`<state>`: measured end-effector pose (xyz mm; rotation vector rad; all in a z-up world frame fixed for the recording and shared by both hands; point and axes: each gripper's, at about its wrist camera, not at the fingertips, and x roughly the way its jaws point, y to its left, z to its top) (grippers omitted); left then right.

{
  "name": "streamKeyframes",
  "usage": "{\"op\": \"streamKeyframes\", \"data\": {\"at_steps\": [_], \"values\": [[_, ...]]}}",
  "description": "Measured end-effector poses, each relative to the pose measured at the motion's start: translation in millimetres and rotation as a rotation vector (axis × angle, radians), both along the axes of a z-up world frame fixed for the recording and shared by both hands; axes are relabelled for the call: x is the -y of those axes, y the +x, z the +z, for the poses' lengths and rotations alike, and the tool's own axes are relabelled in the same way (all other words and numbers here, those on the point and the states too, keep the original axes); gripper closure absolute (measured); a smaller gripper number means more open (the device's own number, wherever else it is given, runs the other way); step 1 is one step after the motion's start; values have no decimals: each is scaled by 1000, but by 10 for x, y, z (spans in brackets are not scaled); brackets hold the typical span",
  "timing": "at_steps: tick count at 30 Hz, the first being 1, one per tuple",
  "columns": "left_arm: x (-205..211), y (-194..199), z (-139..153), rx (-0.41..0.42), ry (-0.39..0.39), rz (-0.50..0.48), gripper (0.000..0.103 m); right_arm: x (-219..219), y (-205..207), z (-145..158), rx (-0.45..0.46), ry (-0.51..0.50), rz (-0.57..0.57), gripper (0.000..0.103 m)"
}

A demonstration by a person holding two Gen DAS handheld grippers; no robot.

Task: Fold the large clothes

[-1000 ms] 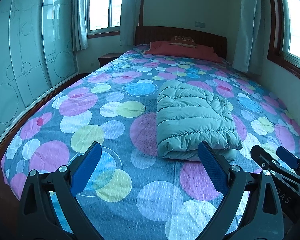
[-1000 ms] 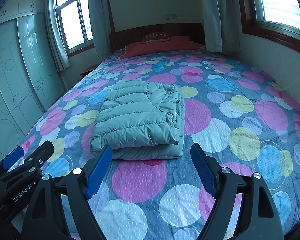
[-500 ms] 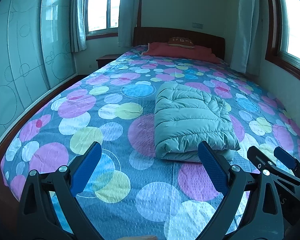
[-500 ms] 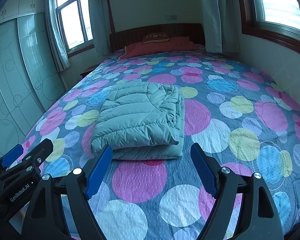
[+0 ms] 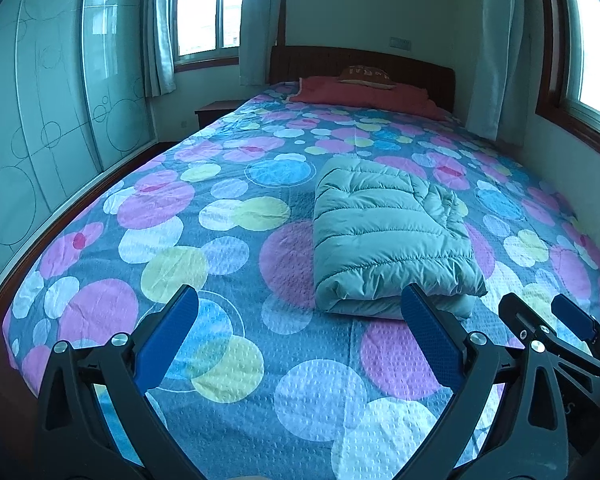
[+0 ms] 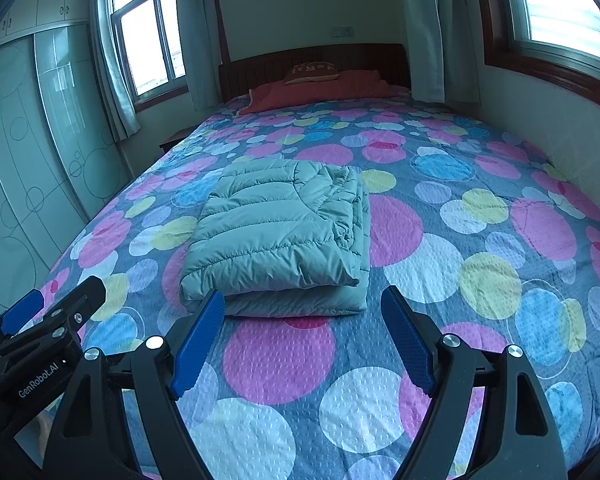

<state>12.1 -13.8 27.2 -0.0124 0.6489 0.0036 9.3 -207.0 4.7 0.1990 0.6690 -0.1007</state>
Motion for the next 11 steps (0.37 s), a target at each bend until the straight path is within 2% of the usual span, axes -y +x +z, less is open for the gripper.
{"op": "streamKeyframes", "data": {"at_steps": [4, 11], "values": [[-5, 36, -54, 22, 6, 16, 2, 3, 11, -31, -5, 0, 0, 24], [-227, 375, -357, -80, -38, 60, 2, 147, 119, -150, -23, 15, -21, 24]]}}
